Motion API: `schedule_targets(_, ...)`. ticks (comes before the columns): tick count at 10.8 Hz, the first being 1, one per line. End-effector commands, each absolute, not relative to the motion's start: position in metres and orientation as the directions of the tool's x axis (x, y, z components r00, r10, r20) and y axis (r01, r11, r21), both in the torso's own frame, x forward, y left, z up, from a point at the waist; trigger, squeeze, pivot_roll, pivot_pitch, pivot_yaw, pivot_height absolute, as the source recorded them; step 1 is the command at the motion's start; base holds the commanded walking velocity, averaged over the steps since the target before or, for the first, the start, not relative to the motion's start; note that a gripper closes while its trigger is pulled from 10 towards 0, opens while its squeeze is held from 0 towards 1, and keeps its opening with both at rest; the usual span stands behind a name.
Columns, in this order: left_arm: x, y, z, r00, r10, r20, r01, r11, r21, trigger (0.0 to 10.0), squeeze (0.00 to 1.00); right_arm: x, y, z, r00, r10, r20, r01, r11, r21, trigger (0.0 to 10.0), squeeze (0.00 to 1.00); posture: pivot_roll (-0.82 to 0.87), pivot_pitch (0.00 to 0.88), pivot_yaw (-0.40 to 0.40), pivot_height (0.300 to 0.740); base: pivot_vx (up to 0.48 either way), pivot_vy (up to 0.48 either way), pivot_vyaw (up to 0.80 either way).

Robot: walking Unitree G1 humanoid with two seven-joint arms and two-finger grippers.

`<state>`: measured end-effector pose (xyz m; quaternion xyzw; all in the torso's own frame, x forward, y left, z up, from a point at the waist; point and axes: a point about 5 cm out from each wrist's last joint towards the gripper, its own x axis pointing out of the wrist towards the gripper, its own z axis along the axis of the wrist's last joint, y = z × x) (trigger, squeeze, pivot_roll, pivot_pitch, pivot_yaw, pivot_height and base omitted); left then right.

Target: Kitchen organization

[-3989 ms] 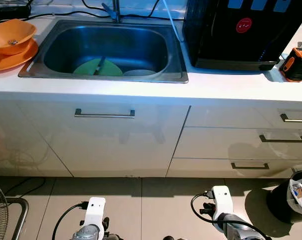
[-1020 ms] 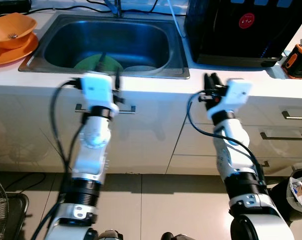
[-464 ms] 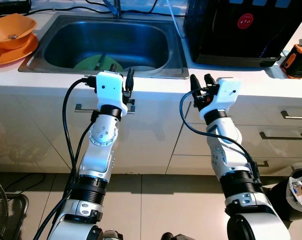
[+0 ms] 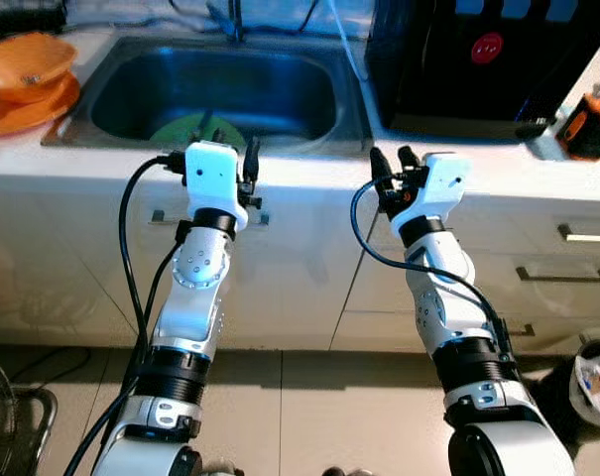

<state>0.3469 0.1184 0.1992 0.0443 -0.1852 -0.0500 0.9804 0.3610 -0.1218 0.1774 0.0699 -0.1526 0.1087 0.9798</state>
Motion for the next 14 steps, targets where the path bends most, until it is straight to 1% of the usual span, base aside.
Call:
schedule_targets(1, 0.3481, 0.1174, 0.2035, 0.925, -0.111, 0.364, 0.08, 0.992, 0.1, 10.0, 0.0, 0.3613, -0.1227, 0.184, 0.923, 0.194, 0.333, -0.24, 0.966, 0.101, 10.0, 0.0, 0.04, 0.094, -0.056, 0.74, 0.289, 0.0, 0.0)
schedule_targets(2, 0.3478, 0.1185, 0.2045, 0.924, -0.107, 0.368, 0.076, 0.992, 0.097, 10.0, 0.0, 0.3608, -0.1224, 0.1834, 0.923, 0.196, 0.332, -0.242, 0.965, 0.101, 10.0, 0.0, 0.04, 0.097, -0.057, 0.74, 0.311, 0.0, 0.0)
schedule_targets(13, 0.347, 0.1186, 0.2073, 0.92, -0.099, 0.378, 0.071, 0.994, 0.088, 10.0, 0.0, 0.3606, -0.1205, 0.181, 0.924, 0.212, 0.319, -0.256, 0.961, 0.102, 10.0, 0.0, 0.05, 0.092, -0.06, 0.74, 0.397, 0.245, 0.0)
schedule_targets(14, 0.3475, 0.1181, 0.2072, 0.921, -0.1, 0.376, 0.07, 0.993, 0.093, 10.0, 0.0, 0.361, -0.1204, 0.1808, 0.924, 0.214, 0.316, -0.257, 0.961, 0.102, 10.0, 0.0, 0.05, 0.095, -0.061, 0.74, 0.0, 0.0, 0.0)
